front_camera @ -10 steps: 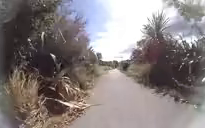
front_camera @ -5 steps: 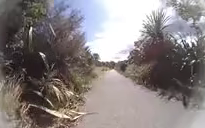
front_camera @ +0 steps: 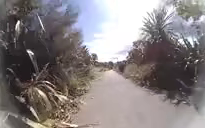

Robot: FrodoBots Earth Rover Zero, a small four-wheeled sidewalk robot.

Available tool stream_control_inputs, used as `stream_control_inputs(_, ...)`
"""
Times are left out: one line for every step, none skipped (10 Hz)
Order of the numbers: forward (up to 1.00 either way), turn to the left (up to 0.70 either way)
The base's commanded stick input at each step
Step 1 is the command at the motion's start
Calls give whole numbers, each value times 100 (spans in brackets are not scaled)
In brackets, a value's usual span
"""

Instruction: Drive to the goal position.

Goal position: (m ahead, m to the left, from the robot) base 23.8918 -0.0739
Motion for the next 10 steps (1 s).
stream_control_inputs(70, 0)
stream_control_inputs(70, 0)
stream_control_inputs(70, 0)
stream_control_inputs(70, 0)
stream_control_inputs(70, 0)
stream_control_inputs(70, 0)
stream_control_inputs(70, 0)
stream_control_inputs(70, 0)
stream_control_inputs(70, 0)
stream_control_inputs(70, 0)
